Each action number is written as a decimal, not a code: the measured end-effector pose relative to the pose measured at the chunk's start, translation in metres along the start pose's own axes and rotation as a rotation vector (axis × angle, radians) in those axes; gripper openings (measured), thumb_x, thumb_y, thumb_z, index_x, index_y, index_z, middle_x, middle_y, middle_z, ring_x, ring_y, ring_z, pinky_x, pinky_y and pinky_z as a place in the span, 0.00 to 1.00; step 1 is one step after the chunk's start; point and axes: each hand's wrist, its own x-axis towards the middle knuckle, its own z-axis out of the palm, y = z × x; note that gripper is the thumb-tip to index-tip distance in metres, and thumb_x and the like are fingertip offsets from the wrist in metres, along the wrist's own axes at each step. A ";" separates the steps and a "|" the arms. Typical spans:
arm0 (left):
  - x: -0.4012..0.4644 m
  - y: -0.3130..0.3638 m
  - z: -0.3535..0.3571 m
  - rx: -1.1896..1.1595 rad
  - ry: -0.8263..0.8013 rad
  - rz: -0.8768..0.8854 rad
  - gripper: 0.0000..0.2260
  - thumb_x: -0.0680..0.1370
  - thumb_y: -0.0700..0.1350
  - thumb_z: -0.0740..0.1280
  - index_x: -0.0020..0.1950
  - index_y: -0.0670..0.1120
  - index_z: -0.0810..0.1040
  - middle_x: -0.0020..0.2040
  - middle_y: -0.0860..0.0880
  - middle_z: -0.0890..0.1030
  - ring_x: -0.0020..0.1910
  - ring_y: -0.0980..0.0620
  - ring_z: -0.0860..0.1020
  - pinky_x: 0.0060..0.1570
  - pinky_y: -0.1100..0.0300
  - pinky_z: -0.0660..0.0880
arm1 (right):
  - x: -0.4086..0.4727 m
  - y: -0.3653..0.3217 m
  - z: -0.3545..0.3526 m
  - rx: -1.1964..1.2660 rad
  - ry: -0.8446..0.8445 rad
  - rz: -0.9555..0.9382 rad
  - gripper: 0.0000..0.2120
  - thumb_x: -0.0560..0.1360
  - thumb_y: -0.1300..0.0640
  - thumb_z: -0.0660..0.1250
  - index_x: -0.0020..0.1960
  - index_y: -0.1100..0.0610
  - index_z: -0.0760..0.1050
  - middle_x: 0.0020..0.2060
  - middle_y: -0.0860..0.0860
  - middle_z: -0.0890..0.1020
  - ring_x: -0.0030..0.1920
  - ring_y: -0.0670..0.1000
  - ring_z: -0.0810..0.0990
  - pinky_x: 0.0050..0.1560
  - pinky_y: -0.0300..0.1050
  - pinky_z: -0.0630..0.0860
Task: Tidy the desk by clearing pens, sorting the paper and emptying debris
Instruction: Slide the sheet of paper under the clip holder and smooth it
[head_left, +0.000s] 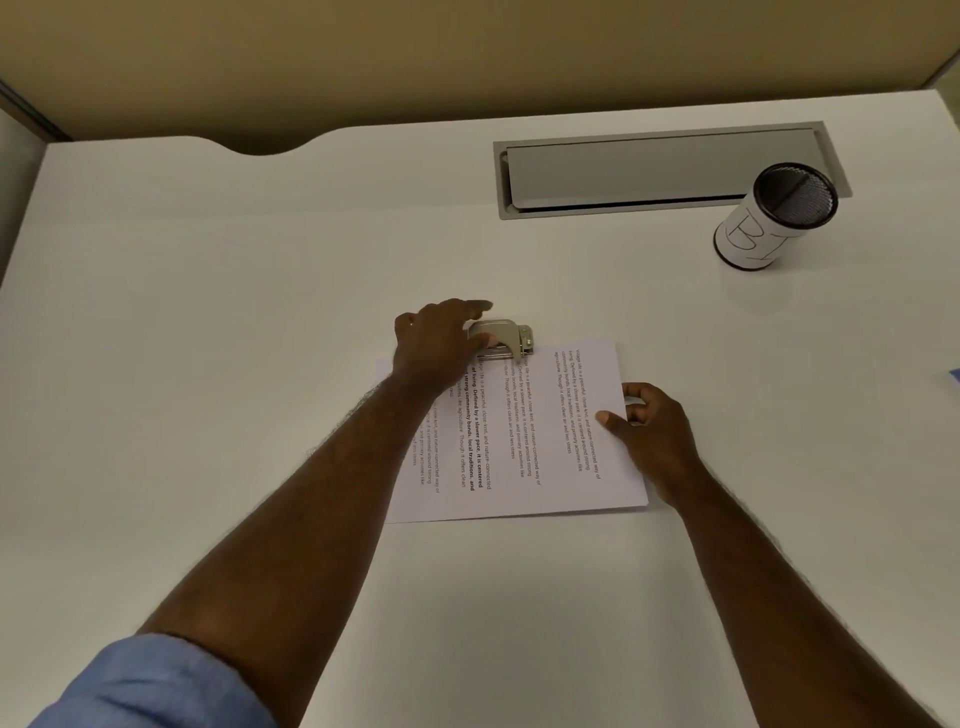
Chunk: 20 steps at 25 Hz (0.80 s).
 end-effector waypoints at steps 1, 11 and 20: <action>-0.004 -0.004 0.000 -0.040 0.023 -0.018 0.19 0.77 0.53 0.65 0.68 0.58 0.71 0.65 0.55 0.77 0.66 0.53 0.71 0.65 0.47 0.58 | -0.002 0.001 0.000 0.016 -0.006 0.008 0.18 0.71 0.59 0.72 0.59 0.58 0.73 0.52 0.57 0.83 0.47 0.55 0.83 0.50 0.53 0.81; -0.036 -0.032 -0.012 -0.148 0.123 -0.128 0.23 0.78 0.54 0.65 0.72 0.53 0.66 0.70 0.52 0.72 0.68 0.51 0.70 0.67 0.46 0.60 | -0.021 0.005 -0.006 0.098 -0.045 0.048 0.19 0.72 0.61 0.71 0.61 0.57 0.72 0.50 0.57 0.84 0.44 0.53 0.84 0.39 0.42 0.79; -0.155 -0.072 -0.014 -0.623 0.123 -0.480 0.23 0.76 0.50 0.68 0.69 0.49 0.68 0.64 0.48 0.75 0.53 0.51 0.76 0.51 0.58 0.73 | -0.068 0.015 -0.017 0.194 -0.081 0.096 0.17 0.72 0.62 0.71 0.60 0.58 0.73 0.45 0.54 0.85 0.41 0.52 0.85 0.39 0.45 0.81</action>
